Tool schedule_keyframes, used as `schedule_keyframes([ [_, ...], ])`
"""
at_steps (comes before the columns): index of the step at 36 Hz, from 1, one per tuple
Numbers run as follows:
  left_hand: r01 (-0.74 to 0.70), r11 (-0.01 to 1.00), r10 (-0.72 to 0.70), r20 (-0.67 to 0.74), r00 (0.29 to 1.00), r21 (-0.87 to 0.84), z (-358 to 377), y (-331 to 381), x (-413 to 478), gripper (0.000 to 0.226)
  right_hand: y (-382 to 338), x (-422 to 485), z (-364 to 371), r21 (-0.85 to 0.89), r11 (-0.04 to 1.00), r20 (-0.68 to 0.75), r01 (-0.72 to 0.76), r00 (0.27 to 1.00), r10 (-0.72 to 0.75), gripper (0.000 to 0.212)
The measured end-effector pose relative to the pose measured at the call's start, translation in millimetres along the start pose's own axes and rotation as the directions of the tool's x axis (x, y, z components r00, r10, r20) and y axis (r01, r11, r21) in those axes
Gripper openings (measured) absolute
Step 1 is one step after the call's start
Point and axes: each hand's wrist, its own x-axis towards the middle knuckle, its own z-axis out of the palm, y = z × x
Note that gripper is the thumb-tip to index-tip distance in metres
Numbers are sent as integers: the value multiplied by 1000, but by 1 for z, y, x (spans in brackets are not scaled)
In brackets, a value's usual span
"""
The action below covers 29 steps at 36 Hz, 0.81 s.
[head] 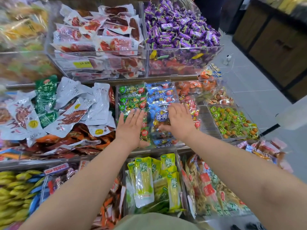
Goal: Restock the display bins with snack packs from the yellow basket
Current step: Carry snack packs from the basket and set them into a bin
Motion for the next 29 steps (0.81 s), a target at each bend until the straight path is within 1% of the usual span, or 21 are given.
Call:
schedule_keyframes([
  [2, 29, 1000, -29, 2, 1000, 5, 2, -5, -2, 130, -4, 4, 0, 10, 1000, 3, 8, 1000, -8, 79],
  [5, 47, 999, -47, 4, 999, -3, 3, -3, -2, 133, -10, 0, 8, -79, 991, 46, 106, 994, -102, 82],
  [7, 58, 998, -58, 1, 998, -3, 3, 0, 1, 135, -13, -7, 15, -118, 983, 48, 141, 990, -136, 83],
  [10, 66, 998, -66, -1, 998, -4, 5, 0, 4, 136, -15, -11, 17, -132, 983, 70, 125, 991, -116, 88],
  [13, 60, 998, -60, -11, 998, 1, 7, -1, 4, 136, -16, -7, 11, -209, 971, 125, 114, 988, -89, 89],
  [14, 59, 998, -59, -15, 998, 2, 8, -1, 4, 136, -19, -6, 9, -256, 961, 137, 108, 988, -74, 86],
  [17, 57, 998, -57, -16, 998, 1, 9, -1, 5, 137, -36, 0, 8, -372, 925, 163, 81, 986, -21, 68],
  [18, 56, 998, -56, -16, 998, 1, 9, -1, 5, 137, -40, 2, 9, -368, 928, 170, 57, 985, 7, 72],
  [19, 56, 998, -56, -17, 998, 0, 10, -1, 5, 137, -42, 3, 11, -337, 941, 166, 33, 986, 25, 83],
  [20, 56, 998, -56, -18, 998, -3, 10, -1, 5, 137, -41, 4, 13, -295, 955, 155, 24, 988, 23, 96],
  [21, 56, 998, -56, -20, 998, -8, 10, -1, 5, 137, -39, 5, 16, -250, 967, 131, 46, 991, -13, 102],
  [23, 57, 998, -57, -26, 998, -14, 10, -1, 5, 137, -30, 5, 25, -184, 977, 104, 111, 990, -93, 100],
  [24, 57, 998, -57, -31, 998, -13, 10, -1, 5, 137, -25, 4, 30, -150, 983, 99, 110, 990, -96, 100],
  [26, 53, 999, -54, -33, 998, -11, 10, -1, 4, 137, -20, 1, 38, -109, 991, 103, 74, 993, -62, 105],
  [29, 51, 999, -51, -32, 998, -9, 10, -1, 4, 137, -20, -2, 49, -124, 990, 99, 61, 994, -48, 114],
])
